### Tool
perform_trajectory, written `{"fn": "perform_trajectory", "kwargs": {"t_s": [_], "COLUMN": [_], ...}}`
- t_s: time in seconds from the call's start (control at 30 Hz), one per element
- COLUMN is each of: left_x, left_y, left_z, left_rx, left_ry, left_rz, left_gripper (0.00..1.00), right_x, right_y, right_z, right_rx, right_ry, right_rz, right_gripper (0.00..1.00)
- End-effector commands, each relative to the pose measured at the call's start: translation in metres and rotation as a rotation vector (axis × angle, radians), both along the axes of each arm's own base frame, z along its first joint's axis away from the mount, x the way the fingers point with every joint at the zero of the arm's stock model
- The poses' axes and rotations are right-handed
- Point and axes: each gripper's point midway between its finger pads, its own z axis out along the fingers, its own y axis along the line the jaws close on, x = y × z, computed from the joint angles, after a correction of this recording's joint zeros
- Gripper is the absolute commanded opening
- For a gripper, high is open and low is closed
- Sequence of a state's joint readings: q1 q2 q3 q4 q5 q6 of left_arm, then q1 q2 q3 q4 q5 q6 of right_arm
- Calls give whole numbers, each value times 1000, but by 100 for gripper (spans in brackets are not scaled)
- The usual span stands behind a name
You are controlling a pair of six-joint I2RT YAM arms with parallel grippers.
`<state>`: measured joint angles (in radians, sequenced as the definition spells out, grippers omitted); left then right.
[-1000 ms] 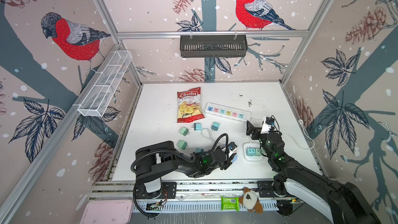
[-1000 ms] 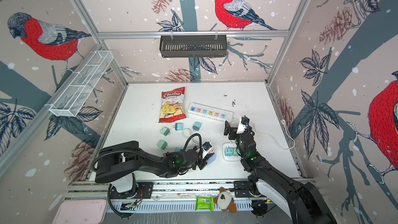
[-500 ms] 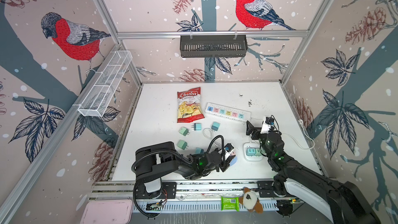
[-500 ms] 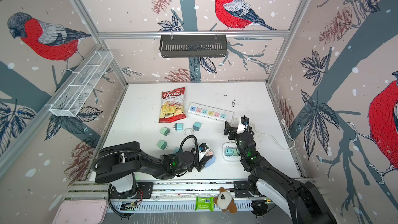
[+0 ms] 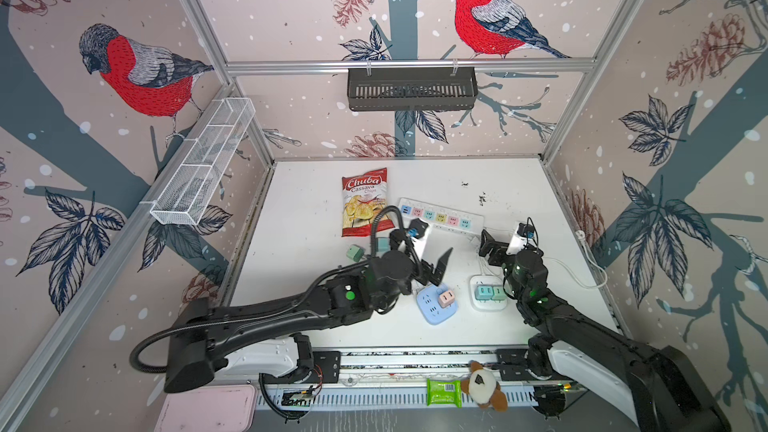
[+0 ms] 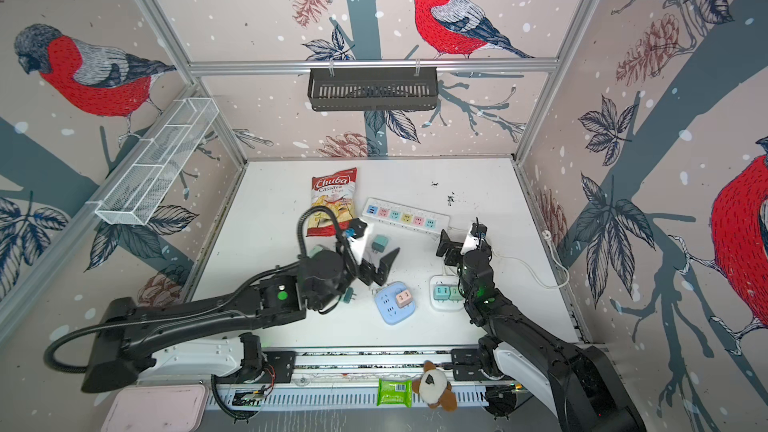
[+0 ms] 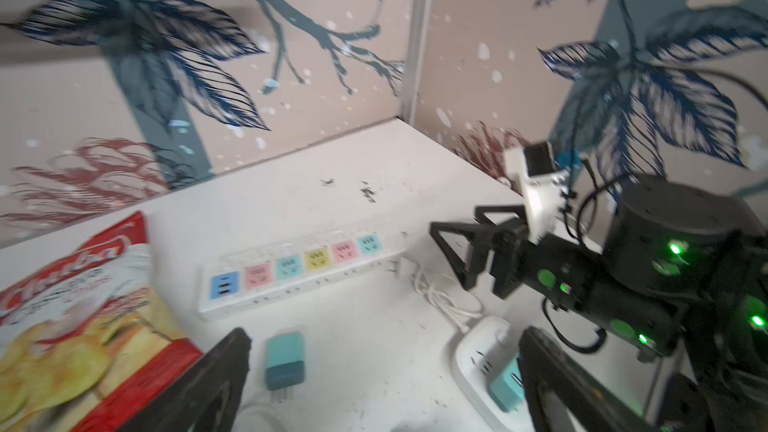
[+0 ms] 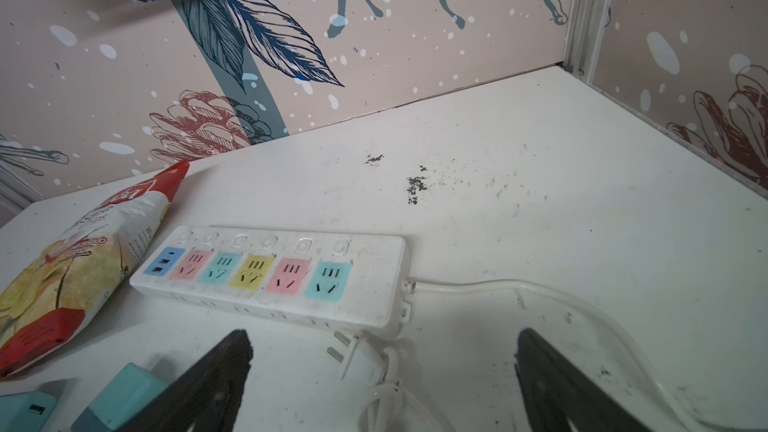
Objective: Insert the plug
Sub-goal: 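Open the left gripper and lift it away from the plugged pink charger, then reach the right gripper across to a teal charger and close on it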
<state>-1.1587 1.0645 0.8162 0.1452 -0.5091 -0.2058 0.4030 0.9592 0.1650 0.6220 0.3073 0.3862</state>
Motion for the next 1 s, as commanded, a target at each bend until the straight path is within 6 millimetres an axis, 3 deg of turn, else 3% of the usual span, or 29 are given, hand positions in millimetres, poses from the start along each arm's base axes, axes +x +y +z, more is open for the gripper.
{"fn": "perform_trajectory", "kwargs": {"t_s": [0.0,0.07,0.13,0.17,0.23,0.27,0.4,0.53,0.8,0.97], "left_x": [32,50,52,51,46,42,34,36,60,65], "left_y": [75,139,190,205,224,229,217,242,252,253], "left_z": [-16,-31,-55,-67,-70,-70,-60,-83,-113,-117], "left_rx": [9,-76,-195,-217,-275,-316,-307,-307,-232,-213], "left_ry": [2,-3,18,1,-108,-103,-140,-127,-3,21], "left_rz": [238,486,674,698,715,722,599,759,829,835], "left_gripper": [99,99,99,99,99,99,99,99,99,99], "right_x": [3,1,-1,-1,-1,-1,3,5,-30,-68], "right_y": [5,5,2,0,-2,-2,2,25,134,192], "right_z": [1,3,5,5,6,5,2,5,47,50], "right_rx": [17,17,21,21,22,21,8,-19,-99,-158], "right_ry": [12,4,-12,-17,-18,-17,7,59,96,123], "right_rz": [14,23,12,3,-5,-3,5,81,363,525], "right_gripper": [100,100,100,100,100,100,100,93,90,89]}}
